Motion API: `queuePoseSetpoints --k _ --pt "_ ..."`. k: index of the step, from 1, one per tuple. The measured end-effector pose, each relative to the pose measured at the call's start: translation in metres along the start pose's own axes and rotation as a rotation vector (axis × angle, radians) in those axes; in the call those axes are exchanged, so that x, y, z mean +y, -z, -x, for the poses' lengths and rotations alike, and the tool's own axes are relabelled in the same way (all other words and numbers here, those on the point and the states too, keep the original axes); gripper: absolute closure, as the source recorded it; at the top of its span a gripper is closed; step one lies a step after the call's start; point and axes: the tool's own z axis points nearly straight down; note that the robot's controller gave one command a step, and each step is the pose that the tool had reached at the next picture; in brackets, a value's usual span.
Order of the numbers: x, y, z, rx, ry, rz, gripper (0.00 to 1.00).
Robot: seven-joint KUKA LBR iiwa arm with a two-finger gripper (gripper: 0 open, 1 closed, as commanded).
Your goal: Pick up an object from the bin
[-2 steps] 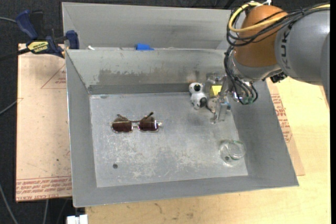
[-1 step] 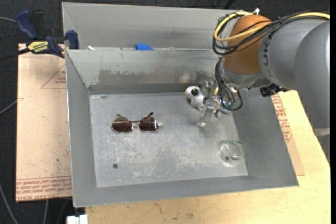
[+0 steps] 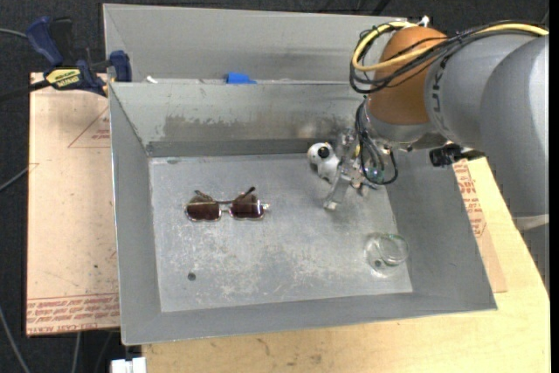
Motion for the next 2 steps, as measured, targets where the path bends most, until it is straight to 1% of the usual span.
queuePoseSetpoints --k 1,2 --pt "-0.0560 0.0013 0.0242 0.009 0.065 -0.001 0.00" --pt "-0.0475 0.0019 0.0284 0.010 -0.004 -0.001 1.00"
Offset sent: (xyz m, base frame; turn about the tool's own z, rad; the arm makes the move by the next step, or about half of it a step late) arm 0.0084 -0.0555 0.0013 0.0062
